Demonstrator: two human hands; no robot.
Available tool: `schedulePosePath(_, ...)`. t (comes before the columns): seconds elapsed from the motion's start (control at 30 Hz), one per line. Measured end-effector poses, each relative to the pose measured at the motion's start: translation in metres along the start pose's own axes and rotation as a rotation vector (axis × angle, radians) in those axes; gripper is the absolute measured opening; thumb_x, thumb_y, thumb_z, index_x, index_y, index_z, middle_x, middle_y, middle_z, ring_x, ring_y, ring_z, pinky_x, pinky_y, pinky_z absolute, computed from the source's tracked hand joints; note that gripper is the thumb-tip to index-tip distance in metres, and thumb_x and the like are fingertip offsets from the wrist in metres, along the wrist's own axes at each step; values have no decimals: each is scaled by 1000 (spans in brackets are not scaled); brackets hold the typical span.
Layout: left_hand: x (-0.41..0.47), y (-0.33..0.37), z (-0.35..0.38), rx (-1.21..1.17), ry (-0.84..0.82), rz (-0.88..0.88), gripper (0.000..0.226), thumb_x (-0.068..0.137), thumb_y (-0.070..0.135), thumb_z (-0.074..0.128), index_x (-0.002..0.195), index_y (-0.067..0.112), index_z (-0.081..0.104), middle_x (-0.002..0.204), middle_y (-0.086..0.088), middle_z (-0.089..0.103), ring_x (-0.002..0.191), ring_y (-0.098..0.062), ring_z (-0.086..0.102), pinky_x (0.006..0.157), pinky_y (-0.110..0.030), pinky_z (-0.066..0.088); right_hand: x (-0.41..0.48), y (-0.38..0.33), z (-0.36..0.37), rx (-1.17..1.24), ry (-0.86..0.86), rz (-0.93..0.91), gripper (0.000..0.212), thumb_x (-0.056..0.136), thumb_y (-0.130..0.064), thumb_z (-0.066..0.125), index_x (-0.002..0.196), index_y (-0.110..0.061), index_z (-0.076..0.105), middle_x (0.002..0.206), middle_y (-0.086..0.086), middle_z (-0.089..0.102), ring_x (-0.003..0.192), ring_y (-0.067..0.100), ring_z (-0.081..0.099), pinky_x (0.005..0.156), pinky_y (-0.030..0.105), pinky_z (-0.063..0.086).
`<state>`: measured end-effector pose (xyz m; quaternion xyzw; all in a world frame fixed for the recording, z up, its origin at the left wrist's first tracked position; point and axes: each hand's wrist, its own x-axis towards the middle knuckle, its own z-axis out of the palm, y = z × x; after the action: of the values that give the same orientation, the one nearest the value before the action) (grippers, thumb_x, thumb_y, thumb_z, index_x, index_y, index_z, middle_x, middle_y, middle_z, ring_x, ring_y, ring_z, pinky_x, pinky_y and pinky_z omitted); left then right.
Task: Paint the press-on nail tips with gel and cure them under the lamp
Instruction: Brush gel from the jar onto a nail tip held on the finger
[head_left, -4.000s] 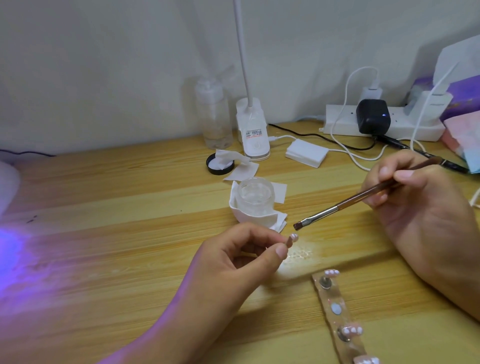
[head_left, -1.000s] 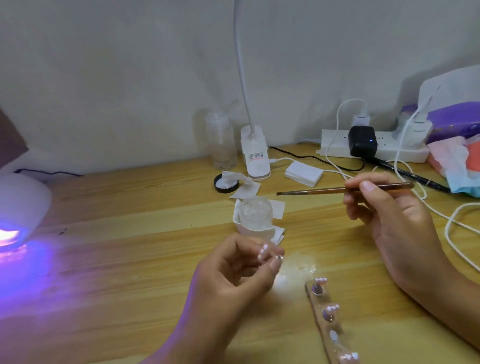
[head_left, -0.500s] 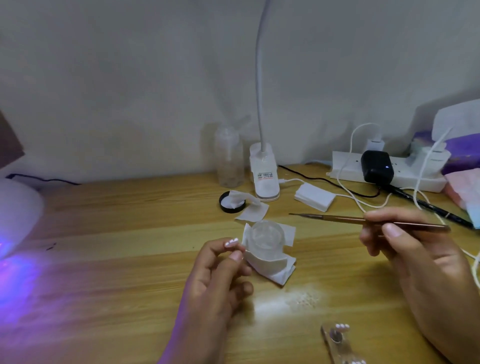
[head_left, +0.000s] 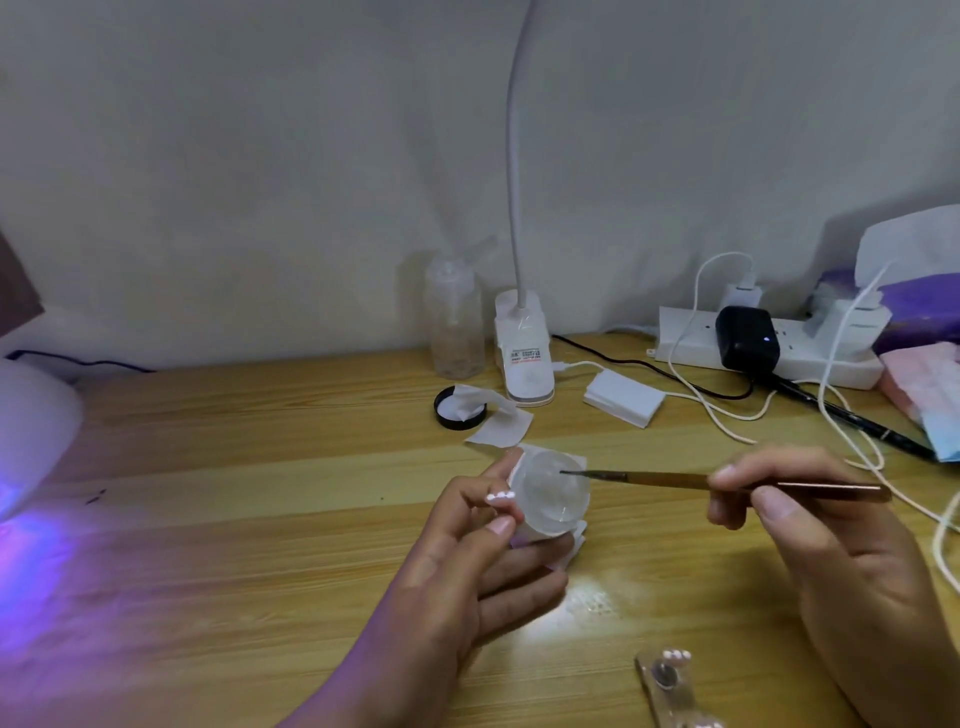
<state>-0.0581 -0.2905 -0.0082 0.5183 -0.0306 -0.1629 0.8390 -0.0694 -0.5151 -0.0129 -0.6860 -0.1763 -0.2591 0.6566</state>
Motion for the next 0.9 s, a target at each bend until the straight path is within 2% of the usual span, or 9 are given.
schedulePosePath(0.17,-2,-3,-1,66,-25,40,13,83,22,53,79,27,64,136,26,54,108,-31,67,89,-38,56,-4,-3,2,-165,-198,-133,24,90,-14,45,99,-21,65,89,-6,62,84,17,60,77,26,46)
schedulePosePath(0.27,-3,-4,-2,86,-56,53,2,78,29,63,79,29,64,137,25,52,109,-31,67,86,-34,56,-5,-3,3,-284,-268,-165,22,92,-15,45,102,-17,65,95,-7,64,92,18,61,79,34,46)
schedulePosePath(0.43,-4,-6,-4,89,-90,70,9,76,33,63,84,29,64,139,24,50,111,-30,66,86,-31,55,-6,-2,4,-376,-340,-188,22,94,-18,45,105,-18,64,101,-11,64,98,17,61,82,30,46)
schedulePosePath(0.57,-3,-7,-5,88,-83,77,12,76,34,63,86,28,65,141,23,50,112,-31,65,87,-33,55,-6,-1,2,-294,-303,-132,23,93,-19,43,102,-27,63,96,-11,63,95,20,60,82,34,46)
schedulePosePath(0.63,-2,-7,-6,74,-70,76,9,78,30,63,86,27,65,140,24,51,111,-32,66,87,-34,56,-6,-1,0,-232,-264,-111,24,91,-18,42,99,-26,63,93,-9,63,92,21,60,82,34,45)
schedulePosePath(0.77,0,-6,-5,13,-35,60,12,86,20,54,84,25,65,135,23,55,108,-34,67,83,-36,57,-4,-2,-1,-156,-187,-115,24,86,-15,38,90,-22,61,89,-9,60,88,18,57,81,26,45)
schedulePosePath(0.9,1,-4,-2,1,37,22,13,83,23,54,81,27,67,124,12,65,106,-35,68,82,-42,58,-2,0,-4,-70,-113,-83,29,81,-16,38,85,-30,63,83,-10,58,85,17,54,80,22,43)
